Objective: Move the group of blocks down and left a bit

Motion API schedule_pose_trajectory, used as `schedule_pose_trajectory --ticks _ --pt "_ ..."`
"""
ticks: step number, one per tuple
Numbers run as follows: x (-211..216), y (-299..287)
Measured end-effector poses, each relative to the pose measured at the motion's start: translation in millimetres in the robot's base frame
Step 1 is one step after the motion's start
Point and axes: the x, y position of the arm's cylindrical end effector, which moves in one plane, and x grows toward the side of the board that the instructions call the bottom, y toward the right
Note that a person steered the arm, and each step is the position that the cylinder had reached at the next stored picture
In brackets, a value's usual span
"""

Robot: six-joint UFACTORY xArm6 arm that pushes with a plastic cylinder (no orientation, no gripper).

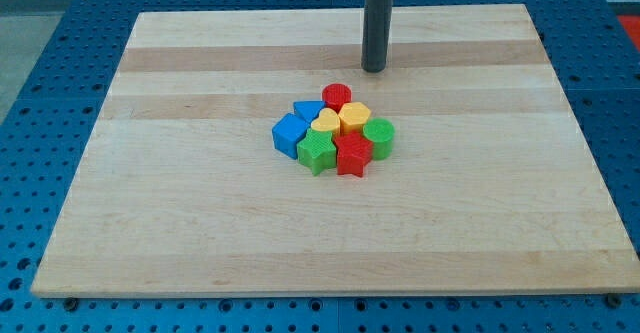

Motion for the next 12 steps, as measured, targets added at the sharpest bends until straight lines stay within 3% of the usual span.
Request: schedule_pose_trajectory --ticks 2,3,5,6,7,9,10,12 --pt "3 -25" --pt "11 -97" --pt "29 -139" --pt "64 -136" --pt "59 -136" --pt "46 -60" --pt "79 -60" --pt "85 -59"
